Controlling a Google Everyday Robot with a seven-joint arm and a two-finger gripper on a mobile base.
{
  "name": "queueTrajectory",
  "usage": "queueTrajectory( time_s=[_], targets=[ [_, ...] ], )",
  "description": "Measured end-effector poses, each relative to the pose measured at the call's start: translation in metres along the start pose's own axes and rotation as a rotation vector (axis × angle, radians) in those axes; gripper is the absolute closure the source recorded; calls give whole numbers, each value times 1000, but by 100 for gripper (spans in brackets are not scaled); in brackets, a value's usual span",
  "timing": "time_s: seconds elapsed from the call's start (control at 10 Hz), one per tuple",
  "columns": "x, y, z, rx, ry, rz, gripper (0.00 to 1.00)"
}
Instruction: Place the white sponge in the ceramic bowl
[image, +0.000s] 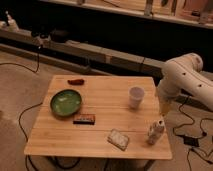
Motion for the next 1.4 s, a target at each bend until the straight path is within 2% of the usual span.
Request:
queueTrajectory(
  time_s=[1.4],
  targets=[
    [0, 0, 0, 0, 0, 0, 35]
  ],
)
